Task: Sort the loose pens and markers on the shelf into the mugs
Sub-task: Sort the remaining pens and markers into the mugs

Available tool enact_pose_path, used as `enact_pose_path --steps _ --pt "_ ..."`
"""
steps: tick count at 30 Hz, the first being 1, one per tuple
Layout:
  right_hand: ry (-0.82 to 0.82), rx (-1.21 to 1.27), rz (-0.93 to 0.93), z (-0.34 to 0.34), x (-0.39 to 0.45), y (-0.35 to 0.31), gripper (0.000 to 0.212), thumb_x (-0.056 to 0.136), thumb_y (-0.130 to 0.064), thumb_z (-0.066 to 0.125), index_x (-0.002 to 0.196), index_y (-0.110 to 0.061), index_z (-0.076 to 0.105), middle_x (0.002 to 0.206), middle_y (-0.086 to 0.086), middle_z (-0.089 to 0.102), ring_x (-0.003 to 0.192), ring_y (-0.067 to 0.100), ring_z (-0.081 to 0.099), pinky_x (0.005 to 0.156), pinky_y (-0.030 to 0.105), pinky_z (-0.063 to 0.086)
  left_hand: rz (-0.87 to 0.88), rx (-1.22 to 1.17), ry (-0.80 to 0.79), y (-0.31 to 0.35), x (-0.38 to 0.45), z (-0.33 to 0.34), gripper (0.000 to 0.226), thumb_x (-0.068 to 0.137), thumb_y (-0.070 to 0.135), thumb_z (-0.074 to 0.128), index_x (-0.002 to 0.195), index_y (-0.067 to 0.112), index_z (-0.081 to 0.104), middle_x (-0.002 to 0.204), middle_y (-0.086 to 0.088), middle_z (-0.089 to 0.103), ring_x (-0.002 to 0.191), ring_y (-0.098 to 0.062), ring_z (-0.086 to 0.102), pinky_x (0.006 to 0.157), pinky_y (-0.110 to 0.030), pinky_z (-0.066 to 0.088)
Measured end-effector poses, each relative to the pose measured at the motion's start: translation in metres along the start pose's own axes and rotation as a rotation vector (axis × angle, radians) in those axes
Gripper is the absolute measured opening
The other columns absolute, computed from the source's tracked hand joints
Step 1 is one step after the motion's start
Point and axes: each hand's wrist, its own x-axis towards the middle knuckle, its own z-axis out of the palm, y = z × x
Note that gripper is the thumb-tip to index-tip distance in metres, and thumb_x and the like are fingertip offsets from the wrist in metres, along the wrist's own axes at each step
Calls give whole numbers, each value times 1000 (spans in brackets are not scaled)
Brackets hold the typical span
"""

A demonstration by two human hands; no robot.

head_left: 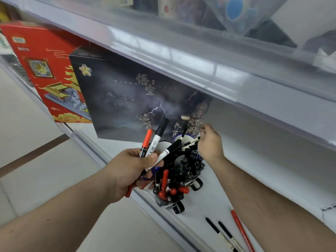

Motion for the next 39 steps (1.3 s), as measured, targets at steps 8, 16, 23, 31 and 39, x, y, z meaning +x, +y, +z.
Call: enact_pose_path --steps 8,16,23,31,39 --pt "-286 -501 140 49 27 23 82 85 -12 50 155 -20 9 132 18 50 127 30 41 96 38 27 -37 9 -97 2 0 5 18 95 17 58 99 3 70 63 2 67 61 -19 44 42 -18 37" --pt "-13 20 183 3 7 -6 28 98 -21 43 122 -24 57 120 8 65 116 26 55 92 36 41 -95 43 -182 4 -5 15 19 96 21 57 105 9 69 71 4 71 53 -9 51 46 -19 42" --pt "-352 1054 497 -106 -116 -70 31 96 -41 50 103 -14 64 89 13 70 49 17 42 51 29 25 -102 33 -341 9 -24 43 18 94 19 58 100 8 71 68 3 70 53 -7 54 51 -19 48" --pt "-253 936 357 -162 -162 -57 36 98 6 46 131 -7 50 94 17 72 53 22 52 49 28 43 -200 124 -554 9 -53 71 25 97 23 53 111 8 66 104 -11 75 66 -19 67 61 -31 55" --pt "-178 828 321 -223 -197 -49 42 96 12 41 130 -12 52 88 17 70 61 27 55 58 33 47 -196 245 -810 11 -78 106 34 87 28 57 113 10 68 94 -9 73 61 -19 63 46 -22 47"
